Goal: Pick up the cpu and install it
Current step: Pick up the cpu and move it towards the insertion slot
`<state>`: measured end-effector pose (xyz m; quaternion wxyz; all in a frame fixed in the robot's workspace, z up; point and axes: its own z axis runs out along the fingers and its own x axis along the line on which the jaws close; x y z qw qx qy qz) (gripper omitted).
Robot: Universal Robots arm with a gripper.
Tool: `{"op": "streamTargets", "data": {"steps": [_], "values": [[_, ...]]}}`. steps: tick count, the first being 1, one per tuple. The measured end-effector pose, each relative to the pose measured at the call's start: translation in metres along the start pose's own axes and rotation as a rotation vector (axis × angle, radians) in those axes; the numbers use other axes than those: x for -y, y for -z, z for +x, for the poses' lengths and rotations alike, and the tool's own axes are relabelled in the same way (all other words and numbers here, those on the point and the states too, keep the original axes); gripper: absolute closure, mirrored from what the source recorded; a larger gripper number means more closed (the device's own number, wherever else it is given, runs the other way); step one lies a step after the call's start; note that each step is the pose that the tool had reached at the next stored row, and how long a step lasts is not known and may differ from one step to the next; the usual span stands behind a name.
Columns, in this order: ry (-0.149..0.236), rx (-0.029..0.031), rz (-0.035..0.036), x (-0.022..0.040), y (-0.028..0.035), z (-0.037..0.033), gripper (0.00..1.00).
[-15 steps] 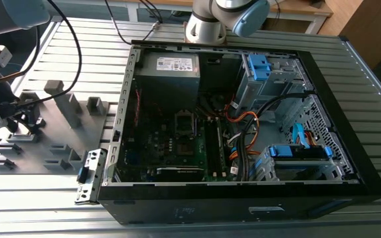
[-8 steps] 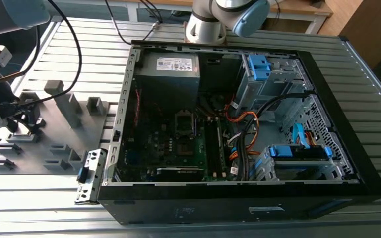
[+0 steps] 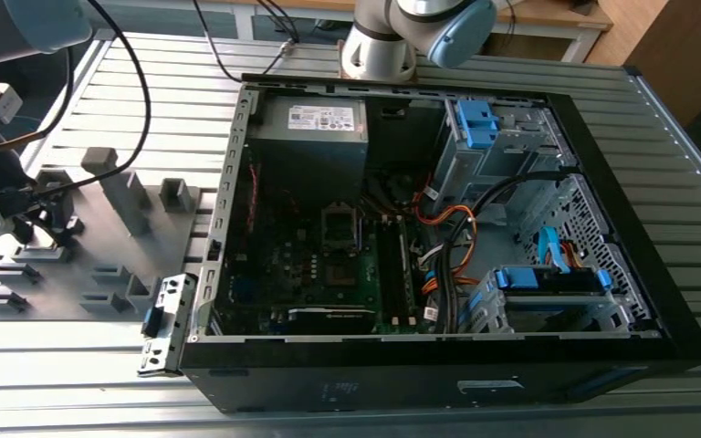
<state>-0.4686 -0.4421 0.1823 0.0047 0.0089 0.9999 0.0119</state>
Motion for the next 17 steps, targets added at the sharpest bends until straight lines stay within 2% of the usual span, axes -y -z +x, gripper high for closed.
{"op": "streamTargets", "data": {"steps": [10,11,17], "values": [[0.0,0.0,0.0,0.0,0.0,-0.0001,0.52],[0.0,0.0,0.0,0.0,0.0,-0.0001,0.45],[0.0,0.0,0.0,0.0,0.0,-0.0001,0.45]]}}
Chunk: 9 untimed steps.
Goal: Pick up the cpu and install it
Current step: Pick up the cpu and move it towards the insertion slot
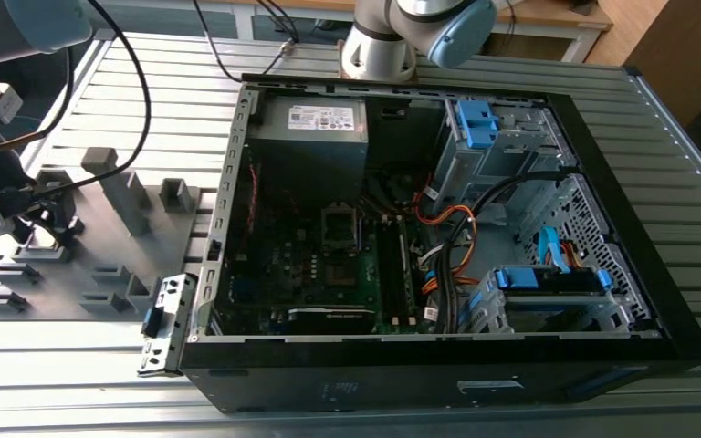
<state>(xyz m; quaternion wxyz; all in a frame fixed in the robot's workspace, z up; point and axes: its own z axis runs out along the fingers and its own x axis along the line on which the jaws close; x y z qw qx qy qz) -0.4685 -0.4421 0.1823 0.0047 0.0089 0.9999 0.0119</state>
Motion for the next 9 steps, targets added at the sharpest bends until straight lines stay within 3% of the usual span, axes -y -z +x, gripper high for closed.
{"op": "streamTargets", "data": {"steps": [9], "values": [[0.0,0.0,0.0,0.0,0.0,-0.0001,0.45]]}}
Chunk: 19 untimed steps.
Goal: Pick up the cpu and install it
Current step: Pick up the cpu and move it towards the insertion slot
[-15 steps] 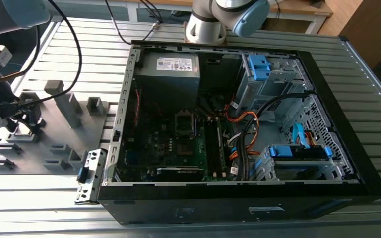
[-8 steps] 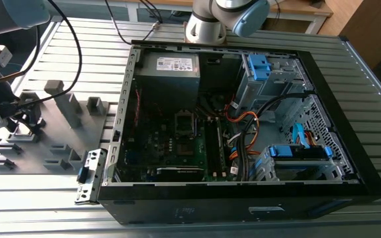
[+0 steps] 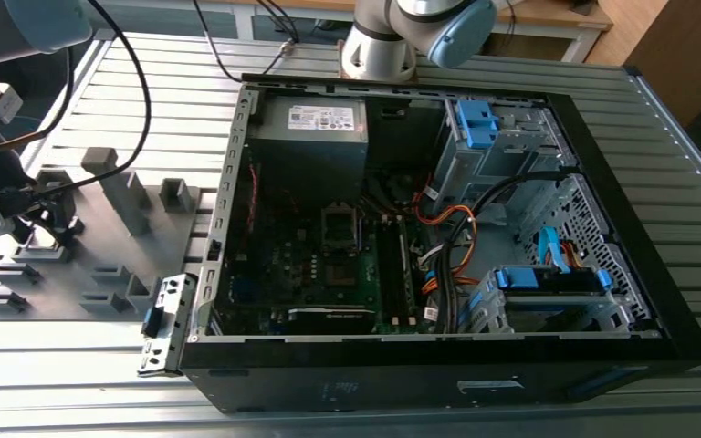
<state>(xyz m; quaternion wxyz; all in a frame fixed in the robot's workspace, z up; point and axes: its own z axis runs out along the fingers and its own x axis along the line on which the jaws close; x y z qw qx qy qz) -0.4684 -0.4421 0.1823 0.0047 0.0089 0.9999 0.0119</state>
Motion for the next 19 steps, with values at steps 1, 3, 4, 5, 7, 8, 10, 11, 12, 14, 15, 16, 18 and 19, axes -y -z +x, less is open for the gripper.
{"op": "streamTargets", "data": {"steps": [1,3,4,5,7,8,10,11,12,14,15,16,18,19], "values": [[0.0,0.0,0.0,0.0,0.0,0.0,0.45],[0.0,0.0,0.0,0.0,0.0,0.0,0.44],[0.0,0.0,0.0,0.0,0.0,-0.0001,0.44],[0.0,0.0,0.0,0.0,0.0,-0.0001,0.38],[0.0,0.0,0.0,0.0,0.0,-0.0001,0.38],[0.0,-0.0001,0.0,0.0,0.0,-0.0001,0.38],[0.0,0.0,0.0,0.0,0.0,-0.0001,0.38],[0.0,0.0,0.0,0.0,0.0,-0.0001,0.38],[0.0,0.0,0.0,0.0,0.0,-0.0001,0.38],[0.0,0.0,0.0,0.0,0.0,-0.0001,0.38],[0.0,0.0,0.0,0.0,0.0,-0.0001,0.38],[0.0,0.0,0.0,0.0,0.0,-0.0001,0.38],[0.0,0.0,0.0,0.0,0.0,-0.0002,0.38],[0.0,0.0,0.0,0.0,0.0,-0.0002,0.38]]}}
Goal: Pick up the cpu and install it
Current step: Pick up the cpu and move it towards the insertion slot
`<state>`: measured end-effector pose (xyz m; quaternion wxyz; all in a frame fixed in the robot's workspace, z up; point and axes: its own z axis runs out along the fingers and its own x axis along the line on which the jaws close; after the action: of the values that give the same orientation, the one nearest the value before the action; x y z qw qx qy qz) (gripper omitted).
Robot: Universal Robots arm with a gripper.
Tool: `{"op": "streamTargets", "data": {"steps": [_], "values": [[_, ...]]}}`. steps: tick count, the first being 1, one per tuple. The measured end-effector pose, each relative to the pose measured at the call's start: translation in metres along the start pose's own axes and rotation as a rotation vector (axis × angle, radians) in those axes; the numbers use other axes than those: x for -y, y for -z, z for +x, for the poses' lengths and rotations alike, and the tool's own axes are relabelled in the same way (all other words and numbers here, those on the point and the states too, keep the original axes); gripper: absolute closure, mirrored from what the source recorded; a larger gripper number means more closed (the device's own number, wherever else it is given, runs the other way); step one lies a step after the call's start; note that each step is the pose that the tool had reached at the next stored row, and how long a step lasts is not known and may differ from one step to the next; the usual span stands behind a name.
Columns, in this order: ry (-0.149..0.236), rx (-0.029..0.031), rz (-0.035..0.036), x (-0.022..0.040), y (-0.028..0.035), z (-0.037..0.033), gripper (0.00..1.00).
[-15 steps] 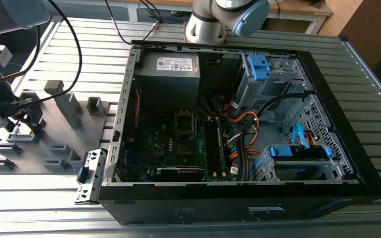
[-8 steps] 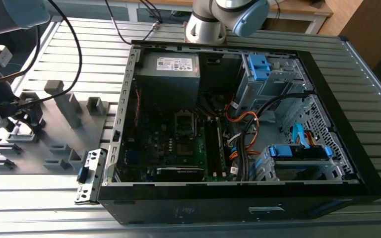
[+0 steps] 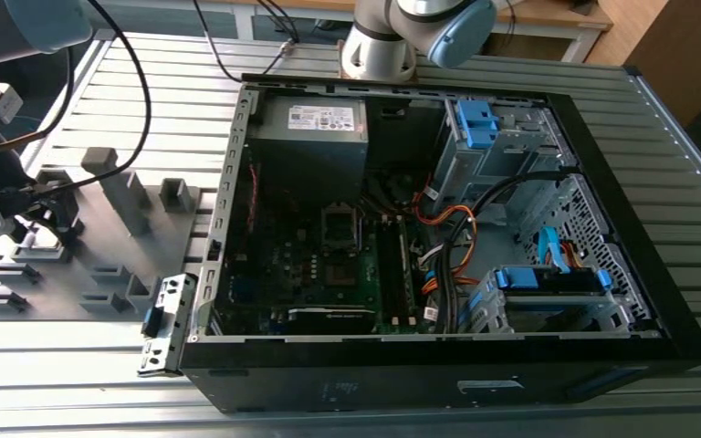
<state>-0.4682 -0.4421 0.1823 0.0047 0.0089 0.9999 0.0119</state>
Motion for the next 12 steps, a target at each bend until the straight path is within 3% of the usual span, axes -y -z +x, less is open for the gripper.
{"op": "streamTargets", "data": {"steps": [3,4,12], "values": [[0.0,0.0,0.0,0.0,0.0,0.0,0.37],[0.0,0.0,0.0,0.0,0.0,0.0,0.31],[0.0,0.0,0.0,0.0,0.0,-0.0001,0.31]]}}
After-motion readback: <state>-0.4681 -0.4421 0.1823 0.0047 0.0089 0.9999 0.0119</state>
